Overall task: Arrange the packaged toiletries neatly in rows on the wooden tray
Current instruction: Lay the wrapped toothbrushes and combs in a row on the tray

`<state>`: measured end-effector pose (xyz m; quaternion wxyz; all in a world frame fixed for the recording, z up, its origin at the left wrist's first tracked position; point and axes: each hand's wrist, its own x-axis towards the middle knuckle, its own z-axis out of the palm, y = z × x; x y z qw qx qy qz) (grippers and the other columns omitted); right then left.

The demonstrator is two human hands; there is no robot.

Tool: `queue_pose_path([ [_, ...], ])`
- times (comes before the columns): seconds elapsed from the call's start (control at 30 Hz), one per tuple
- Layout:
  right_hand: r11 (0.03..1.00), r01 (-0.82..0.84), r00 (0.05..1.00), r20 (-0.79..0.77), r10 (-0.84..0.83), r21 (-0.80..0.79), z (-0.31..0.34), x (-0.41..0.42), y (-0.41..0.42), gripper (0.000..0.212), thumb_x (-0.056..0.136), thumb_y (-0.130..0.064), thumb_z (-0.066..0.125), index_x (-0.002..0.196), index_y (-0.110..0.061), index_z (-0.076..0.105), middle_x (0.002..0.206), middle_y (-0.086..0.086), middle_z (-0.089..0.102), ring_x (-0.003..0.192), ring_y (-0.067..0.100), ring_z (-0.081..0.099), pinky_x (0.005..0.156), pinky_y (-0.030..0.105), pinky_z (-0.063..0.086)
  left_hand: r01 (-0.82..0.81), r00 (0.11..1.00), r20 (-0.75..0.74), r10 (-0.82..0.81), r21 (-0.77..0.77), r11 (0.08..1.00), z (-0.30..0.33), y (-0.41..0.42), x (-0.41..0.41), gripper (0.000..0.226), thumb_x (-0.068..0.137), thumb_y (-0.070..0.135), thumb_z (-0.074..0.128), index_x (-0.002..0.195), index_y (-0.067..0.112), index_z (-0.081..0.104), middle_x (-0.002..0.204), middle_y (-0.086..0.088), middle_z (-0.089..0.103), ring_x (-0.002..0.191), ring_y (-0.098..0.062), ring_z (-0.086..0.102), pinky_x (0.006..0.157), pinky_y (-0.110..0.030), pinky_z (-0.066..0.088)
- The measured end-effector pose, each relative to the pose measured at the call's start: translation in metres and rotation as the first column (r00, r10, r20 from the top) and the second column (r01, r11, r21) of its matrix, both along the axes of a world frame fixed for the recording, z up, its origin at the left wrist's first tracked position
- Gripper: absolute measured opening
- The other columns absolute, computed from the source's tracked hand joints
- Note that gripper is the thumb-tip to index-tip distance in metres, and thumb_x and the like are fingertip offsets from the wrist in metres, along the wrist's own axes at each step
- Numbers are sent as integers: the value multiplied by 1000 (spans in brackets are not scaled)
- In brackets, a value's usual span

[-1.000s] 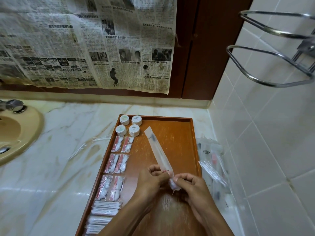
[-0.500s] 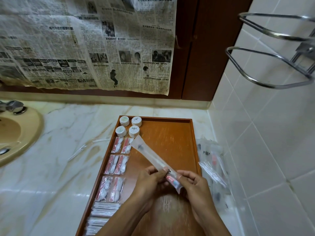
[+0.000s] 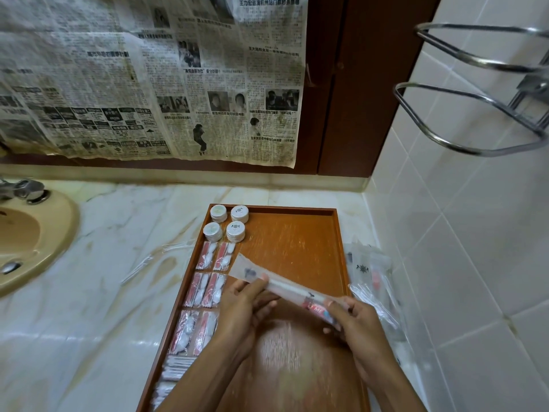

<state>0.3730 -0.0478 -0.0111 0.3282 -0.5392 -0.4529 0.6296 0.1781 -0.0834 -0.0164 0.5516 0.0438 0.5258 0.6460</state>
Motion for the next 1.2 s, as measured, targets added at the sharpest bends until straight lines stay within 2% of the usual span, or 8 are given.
queue_pose_path([
  [0.1,978,205,974,-89,-206,-29,-2,-4,1,12,92,-13,61,88,-11,73,82,5,75,71,16,71,58,28,56,-54,998,19,54,3,999,-2,-2,1,53,64,7,83,108,2,53,92,-20,70,73,-27,72,53,-26,57],
  [0.17,968,252,963,-99,-251,-3,-4,-4,0,12,93,-13,61,89,-11,72,81,5,75,70,17,71,55,26,56,-58,998,27,58,25,998,-3,-5,3,48,67,11,82,105,3,54,89,-19,71,76,-28,73,53,-26,58],
  [0.3,963,262,965,-47,-260,56,-6,3,5,15,93,-18,61,88,-10,72,78,7,74,66,17,70,60,31,57,-22,999,27,21,36,999,4,-11,2,23,81,19,71,91,3,58,81,-17,71,78,-27,74,54,-25,59],
  [0.53,970,241,951,-196,-239,-11,-7,2,4,12,88,-13,66,88,-4,75,85,13,75,68,15,68,58,27,56,-34,997,-72,34,1,999,15,-15,0,8,89,4,63,90,-4,61,79,-21,70,68,-21,73,57,-22,59],
  [0.63,970,241,959,-151,-238,1,-9,5,5,11,88,-13,66,87,-7,75,86,10,75,68,16,67,62,33,55,28,991,-129,-26,13,1000,15,-17,-3,3,89,2,63,89,0,61,77,-19,70,68,-25,72,55,-24,59],
  [0.87,980,197,979,-60,-195,33,-10,9,9,12,88,-17,68,83,-12,77,83,7,75,71,23,66,72,45,53,106,939,-329,-98,7,994,19,-18,-15,38,82,33,65,88,-5,66,72,-20,67,75,-35,73,56,-26,59],
  [1.07,961,273,936,-217,-277,-48,-4,0,4,12,86,-16,67,80,-10,77,87,10,75,72,16,67,63,34,52,61,984,-169,-64,-20,998,17,-17,-14,30,87,25,64,90,-5,65,77,-25,70,67,-25,73,55,-23,59],
  [1.2,944,317,911,-247,-329,-89,-1,-1,5,17,87,-16,67,78,-5,75,85,12,73,72,17,68,62,34,52,118,985,-124,-118,-1,993,17,-18,-16,34,83,23,66,100,-7,64,88,-25,71,76,-27,73,58,-25,60],
])
